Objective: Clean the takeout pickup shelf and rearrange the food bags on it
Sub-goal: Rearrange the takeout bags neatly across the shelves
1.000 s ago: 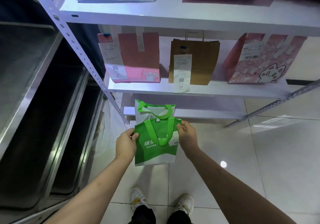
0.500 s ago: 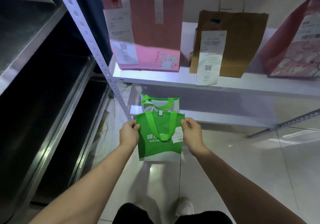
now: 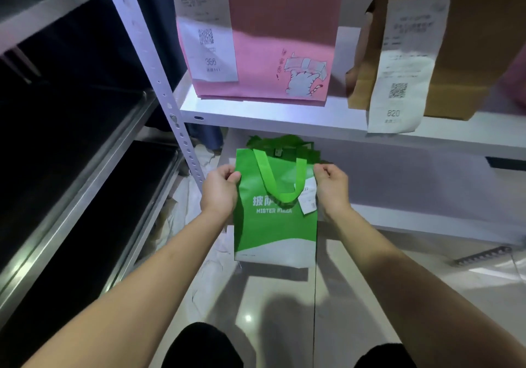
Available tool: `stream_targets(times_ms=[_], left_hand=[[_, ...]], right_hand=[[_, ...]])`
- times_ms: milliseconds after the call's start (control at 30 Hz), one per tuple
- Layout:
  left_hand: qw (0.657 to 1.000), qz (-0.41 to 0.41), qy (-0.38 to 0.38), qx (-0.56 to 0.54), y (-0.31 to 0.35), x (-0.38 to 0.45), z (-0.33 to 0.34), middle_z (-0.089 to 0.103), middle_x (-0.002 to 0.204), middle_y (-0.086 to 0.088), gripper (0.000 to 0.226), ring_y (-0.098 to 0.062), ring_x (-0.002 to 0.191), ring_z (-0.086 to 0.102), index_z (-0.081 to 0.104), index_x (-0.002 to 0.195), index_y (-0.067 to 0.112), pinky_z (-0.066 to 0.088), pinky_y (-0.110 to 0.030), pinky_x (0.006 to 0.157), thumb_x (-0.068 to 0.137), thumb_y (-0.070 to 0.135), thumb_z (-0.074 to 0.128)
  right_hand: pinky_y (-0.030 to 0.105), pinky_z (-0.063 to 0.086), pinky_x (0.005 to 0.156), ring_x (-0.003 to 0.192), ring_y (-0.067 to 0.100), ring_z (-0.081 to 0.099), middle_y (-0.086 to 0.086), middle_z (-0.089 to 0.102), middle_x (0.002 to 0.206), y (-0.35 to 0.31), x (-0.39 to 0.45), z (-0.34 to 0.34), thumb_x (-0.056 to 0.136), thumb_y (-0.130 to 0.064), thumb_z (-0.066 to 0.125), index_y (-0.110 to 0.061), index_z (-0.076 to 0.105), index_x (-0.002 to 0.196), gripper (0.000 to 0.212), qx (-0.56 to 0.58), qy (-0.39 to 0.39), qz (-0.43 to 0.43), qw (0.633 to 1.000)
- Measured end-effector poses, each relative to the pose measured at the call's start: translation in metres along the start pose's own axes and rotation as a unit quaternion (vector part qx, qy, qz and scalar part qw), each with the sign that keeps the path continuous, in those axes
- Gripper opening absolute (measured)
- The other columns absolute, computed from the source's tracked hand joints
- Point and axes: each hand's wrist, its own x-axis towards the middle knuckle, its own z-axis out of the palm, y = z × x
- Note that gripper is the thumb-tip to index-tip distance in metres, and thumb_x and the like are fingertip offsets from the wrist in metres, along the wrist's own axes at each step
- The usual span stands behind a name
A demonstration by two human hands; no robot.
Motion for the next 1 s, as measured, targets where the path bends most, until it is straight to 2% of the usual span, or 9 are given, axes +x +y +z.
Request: stream_targets(times_ms=[133, 200, 267, 367, 467, 600, 767, 867, 1000], left_hand=[[0.999, 0.029, -0.007, -0.028, 0.006, 0.026, -0.003, 0.077, 0.083, 0.006, 0.019, -0.031, 0.087, 0.074, 0.075, 0.090, 0.032, 0.061, -0.057, 0.082, 0.089, 0.034, 0.056], [0.998, 0.050, 0.009, -0.034, 0.012, 0.032, -0.002, 0.077, 0.084, -0.001, 0.017, -0.031, 0.085, 0.074, 0.075, 0.089, 0.025, 0.062, -0.056, 0.080, 0.096, 0.026, 0.060], [0.996, 0.077, 0.033, -0.017, 0.017, 0.037, -0.001, 0.074, 0.083, -0.012, 0.020, -0.031, 0.077, 0.069, 0.071, 0.084, 0.016, 0.061, -0.055, 0.078, 0.100, 0.022, 0.061], [0.993, 0.100, 0.052, -0.025, 0.024, 0.045, 0.000, 0.074, 0.081, -0.013, 0.020, -0.037, 0.082, 0.072, 0.069, 0.082, 0.014, 0.062, -0.057, 0.077, 0.099, 0.022, 0.062], [0.988, 0.134, 0.075, -0.034, 0.033, 0.048, 0.003, 0.072, 0.078, 0.001, 0.015, -0.029, 0.082, 0.071, 0.073, 0.090, 0.015, 0.062, -0.051, 0.080, 0.098, 0.017, 0.061], [0.980, 0.174, 0.084, -0.043, 0.030, 0.043, 0.002, 0.072, 0.077, 0.004, 0.015, -0.030, 0.078, 0.069, 0.070, 0.085, 0.022, 0.062, -0.052, 0.077, 0.097, 0.020, 0.060], [0.984, 0.160, 0.055, -0.062, -0.005, 0.056, 0.006, 0.075, 0.083, 0.003, 0.013, -0.032, 0.089, 0.073, 0.068, 0.084, 0.030, 0.062, -0.057, 0.081, 0.094, 0.032, 0.061], [0.984, 0.155, 0.061, -0.064, -0.019, 0.056, 0.011, 0.072, 0.083, -0.001, 0.018, -0.035, 0.091, 0.071, 0.064, 0.080, 0.027, 0.061, -0.057, 0.083, 0.098, 0.029, 0.062], [0.985, 0.151, 0.064, -0.053, -0.033, 0.062, 0.012, 0.070, 0.086, -0.010, 0.016, -0.040, 0.092, 0.069, 0.058, 0.079, 0.029, 0.060, -0.061, 0.081, 0.092, 0.037, 0.060]], right_hand=[[0.032, 0.038, 0.059, 0.064, 0.019, 0.049, 0.012, 0.056, 0.079, -0.008, 0.017, 0.011, 0.099, -0.013, 0.059, 0.003, 0.064, 0.097, 0.017, 0.035, 0.010, -0.020, 0.999], [0.025, 0.038, 0.056, 0.059, 0.013, 0.047, 0.005, 0.063, 0.080, -0.017, 0.021, 0.015, 0.102, -0.014, 0.059, -0.011, 0.071, 0.100, 0.013, 0.039, 0.013, -0.051, 0.998], [0.023, 0.038, 0.055, 0.057, 0.008, 0.047, -0.001, 0.069, 0.080, -0.024, 0.026, 0.020, 0.102, -0.012, 0.060, -0.028, 0.072, 0.091, 0.023, 0.053, 0.020, -0.083, 0.995], [0.020, 0.044, 0.057, 0.061, 0.008, 0.052, -0.008, 0.069, 0.079, -0.036, 0.030, 0.022, 0.101, -0.006, 0.060, -0.028, 0.070, 0.084, 0.029, 0.085, 0.036, -0.118, 0.989], [0.018, 0.049, 0.068, 0.071, 0.006, 0.059, -0.013, 0.069, 0.081, -0.037, 0.035, 0.022, 0.100, -0.005, 0.061, -0.020, 0.070, 0.092, 0.020, 0.108, 0.054, -0.153, 0.981], [0.030, 0.053, 0.088, 0.086, 0.016, 0.064, -0.013, 0.070, 0.089, -0.029, 0.039, 0.023, 0.101, -0.007, 0.062, -0.021, 0.071, 0.098, 0.017, 0.123, 0.057, -0.170, 0.976], [0.013, 0.052, 0.071, 0.083, 0.008, 0.065, -0.007, 0.072, 0.096, -0.003, 0.036, 0.017, 0.103, -0.010, 0.059, -0.013, 0.071, 0.114, 0.017, 0.065, 0.009, -0.203, 0.977], [0.021, 0.055, 0.076, 0.088, 0.014, 0.067, 0.003, 0.076, 0.102, 0.016, 0.034, 0.011, 0.102, -0.014, 0.061, -0.010, 0.073, 0.117, 0.020, 0.059, -0.027, -0.200, 0.978], [0.029, 0.053, 0.075, 0.079, 0.013, 0.065, 0.001, 0.074, 0.087, 0.030, 0.028, 0.004, 0.101, -0.026, 0.066, -0.013, 0.075, 0.098, 0.016, 0.067, -0.032, -0.174, 0.982]])
